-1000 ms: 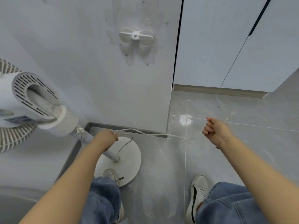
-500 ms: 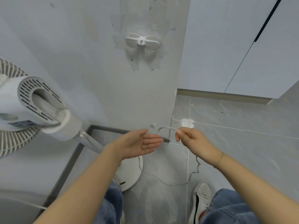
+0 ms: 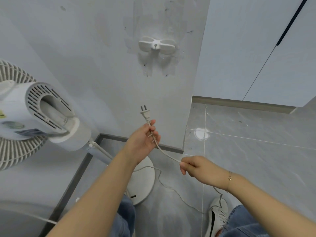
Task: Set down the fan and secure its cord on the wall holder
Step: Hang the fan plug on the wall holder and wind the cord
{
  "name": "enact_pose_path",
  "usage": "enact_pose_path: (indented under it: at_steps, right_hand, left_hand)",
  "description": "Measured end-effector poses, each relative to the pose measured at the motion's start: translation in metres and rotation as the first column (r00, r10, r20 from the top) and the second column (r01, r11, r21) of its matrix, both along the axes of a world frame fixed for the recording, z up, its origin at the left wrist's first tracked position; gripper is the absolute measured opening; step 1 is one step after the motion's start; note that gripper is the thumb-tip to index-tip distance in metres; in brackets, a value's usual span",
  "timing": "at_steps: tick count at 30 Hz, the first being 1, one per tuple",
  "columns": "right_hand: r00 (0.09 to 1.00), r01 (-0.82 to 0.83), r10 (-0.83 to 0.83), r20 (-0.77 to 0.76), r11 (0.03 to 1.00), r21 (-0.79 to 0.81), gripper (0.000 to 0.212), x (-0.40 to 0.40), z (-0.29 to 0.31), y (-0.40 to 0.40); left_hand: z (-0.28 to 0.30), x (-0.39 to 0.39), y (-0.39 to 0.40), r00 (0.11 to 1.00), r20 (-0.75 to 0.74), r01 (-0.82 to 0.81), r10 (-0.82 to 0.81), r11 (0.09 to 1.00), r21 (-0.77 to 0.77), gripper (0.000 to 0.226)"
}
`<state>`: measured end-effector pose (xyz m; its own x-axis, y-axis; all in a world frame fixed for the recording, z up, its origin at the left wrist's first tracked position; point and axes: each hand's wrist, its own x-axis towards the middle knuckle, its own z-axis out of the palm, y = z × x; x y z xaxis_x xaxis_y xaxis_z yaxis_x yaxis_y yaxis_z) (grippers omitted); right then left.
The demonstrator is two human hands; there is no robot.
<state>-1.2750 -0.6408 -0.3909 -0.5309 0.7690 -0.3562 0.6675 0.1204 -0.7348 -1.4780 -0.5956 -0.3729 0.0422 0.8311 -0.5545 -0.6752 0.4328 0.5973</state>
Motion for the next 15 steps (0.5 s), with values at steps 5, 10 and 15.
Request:
enact_pose_path:
  at_steps: [5, 10, 15]
  right_hand:
    - [0.989, 0.132, -0.134, -0.056, 0.990, -0.041, 0.031, -0.002, -0.007, 0.013]
    - [0.921, 0.365, -0.357, -0.153, 0.931, 0.027, 0.017, -0.003, -0.001, 0.041]
    - [0.645, 0.648, -0.664, -0.377, 0.737, -0.189, 0.021, 0.014, 0.022, 0.068]
  left_hand:
    - [0.003, 0.002, 0.007, 0.989, 0.011, -0.149, 0.148, 0.988, 0.040, 0.025]
    - [0.006, 0.004, 0.013, 0.986, -0.106, -0.109, 0.127, 0.982, 0.154, 0.026]
    - [0.028, 0.008, 0.026, 0.975, -0.213, 0.001, 0.070, 0.949, 0.316, 0.024]
